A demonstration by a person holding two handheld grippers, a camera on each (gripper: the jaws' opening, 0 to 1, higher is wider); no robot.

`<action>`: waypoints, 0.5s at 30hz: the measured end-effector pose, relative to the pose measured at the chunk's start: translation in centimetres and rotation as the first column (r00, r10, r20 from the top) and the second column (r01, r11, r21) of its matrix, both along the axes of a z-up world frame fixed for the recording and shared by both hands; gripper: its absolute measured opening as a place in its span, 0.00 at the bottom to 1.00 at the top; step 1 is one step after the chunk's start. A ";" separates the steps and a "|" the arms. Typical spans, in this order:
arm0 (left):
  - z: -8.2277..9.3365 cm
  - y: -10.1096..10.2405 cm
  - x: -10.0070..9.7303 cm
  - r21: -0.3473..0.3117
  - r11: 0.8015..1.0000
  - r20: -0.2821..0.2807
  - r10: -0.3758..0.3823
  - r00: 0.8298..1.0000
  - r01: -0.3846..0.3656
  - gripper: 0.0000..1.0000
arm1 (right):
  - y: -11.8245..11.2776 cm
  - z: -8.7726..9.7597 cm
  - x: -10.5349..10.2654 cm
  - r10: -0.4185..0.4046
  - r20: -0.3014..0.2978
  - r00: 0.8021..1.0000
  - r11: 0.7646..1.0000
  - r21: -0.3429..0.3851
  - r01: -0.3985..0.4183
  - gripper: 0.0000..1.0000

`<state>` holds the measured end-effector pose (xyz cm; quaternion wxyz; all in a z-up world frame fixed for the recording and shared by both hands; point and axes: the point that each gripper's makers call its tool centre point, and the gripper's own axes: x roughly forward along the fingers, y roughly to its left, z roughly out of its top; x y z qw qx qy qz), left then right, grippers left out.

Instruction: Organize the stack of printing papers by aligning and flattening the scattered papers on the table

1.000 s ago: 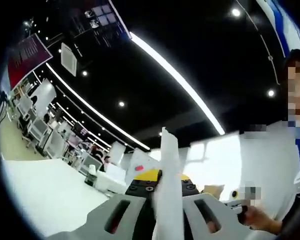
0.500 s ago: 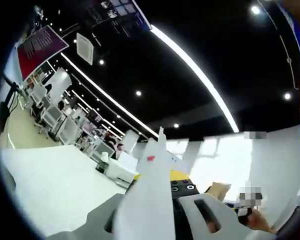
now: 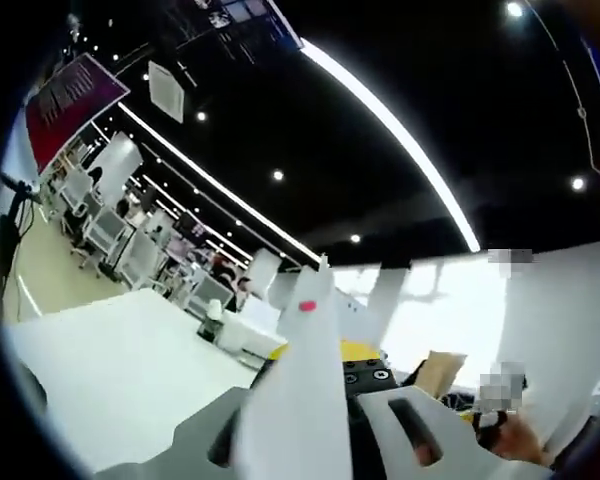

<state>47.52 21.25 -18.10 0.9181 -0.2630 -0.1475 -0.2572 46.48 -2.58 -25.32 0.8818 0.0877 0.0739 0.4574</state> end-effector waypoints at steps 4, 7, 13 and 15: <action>0.5 0.0 0.1 0.080 0.997 -0.002 0.022 1.000 -0.021 0.06 | 0.0 0.1 0.1 -0.004 0.002 1.000 1.000 0.007 0.004 0.38; 0.3 -0.1 0.4 0.118 0.993 -0.018 0.021 1.000 -0.019 0.06 | 0.0 0.1 0.1 -0.002 0.000 1.000 1.000 0.008 0.002 0.38; 0.5 -0.3 0.7 0.174 0.985 -0.039 0.016 0.999 -0.009 0.06 | -0.1 0.1 0.1 -0.004 0.002 1.000 1.000 0.002 0.004 0.38; 0.9 -0.3 0.8 0.184 0.983 -0.038 0.010 0.999 -0.003 0.06 | -0.2 0.0 0.1 -0.006 0.000 1.000 1.000 0.002 0.006 0.38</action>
